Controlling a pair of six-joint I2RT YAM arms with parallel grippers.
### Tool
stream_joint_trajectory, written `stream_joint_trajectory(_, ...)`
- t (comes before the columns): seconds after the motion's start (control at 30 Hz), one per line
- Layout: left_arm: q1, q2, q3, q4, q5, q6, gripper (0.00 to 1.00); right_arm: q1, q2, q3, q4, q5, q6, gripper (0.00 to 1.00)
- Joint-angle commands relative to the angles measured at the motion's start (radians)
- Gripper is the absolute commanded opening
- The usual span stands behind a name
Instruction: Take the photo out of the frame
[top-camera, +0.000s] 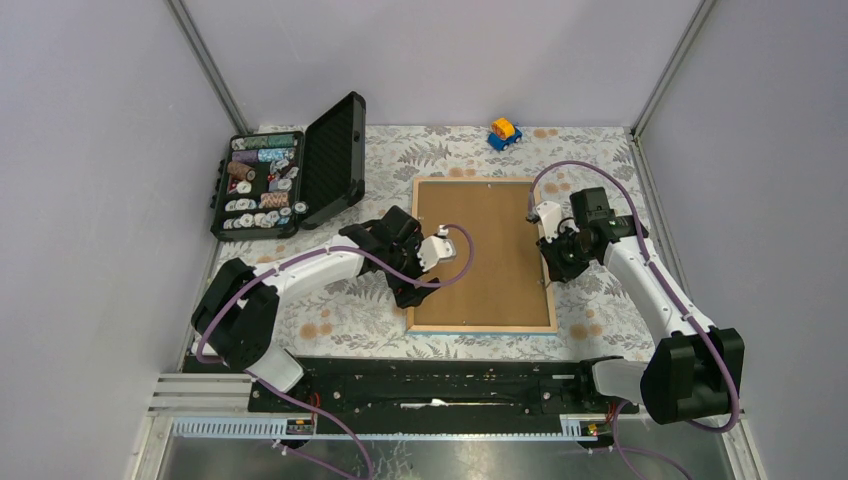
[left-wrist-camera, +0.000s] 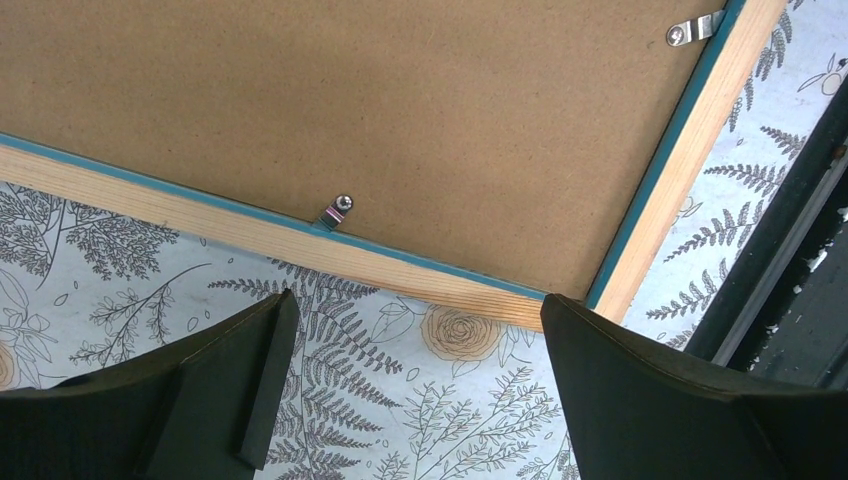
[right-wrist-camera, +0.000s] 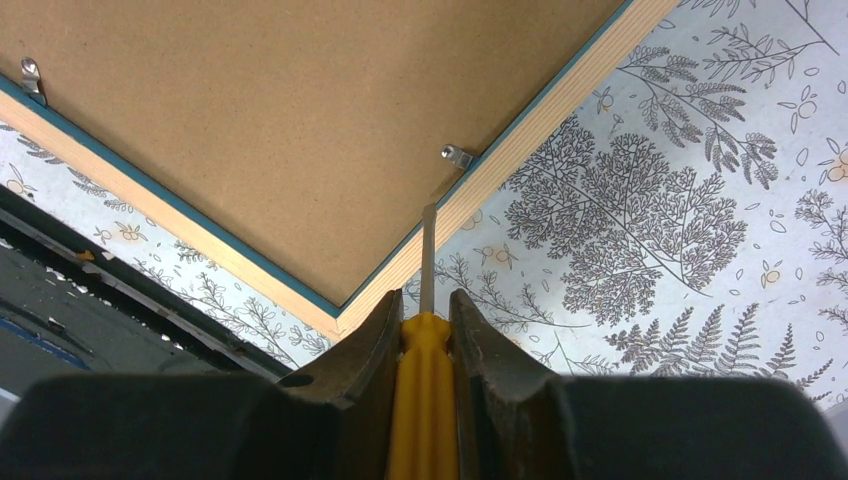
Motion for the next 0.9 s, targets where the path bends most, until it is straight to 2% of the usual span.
stream_joint_trajectory(0.0,-0.005,-0.017,-0.016,0.037,-0.023,-0.014,0.99,0.002,-0.006,0.001,0.037,0.009,0.008,0.00)
stream_joint_trajectory(0.5,0.011,-0.025,-0.051,0.067,-0.056,-0.069,0.99,0.004,0.014,-0.036,0.105,0.035,0.020,0.00)
stream_joint_trajectory(0.7,0.028,-0.016,-0.083,0.160,-0.120,-0.150,0.89,0.004,0.007,-0.050,0.124,0.050,0.015,0.00)
stream_joint_trajectory(0.87,0.032,-0.003,-0.119,0.219,-0.123,-0.181,0.85,0.005,0.002,-0.066,0.141,0.055,0.023,0.00)
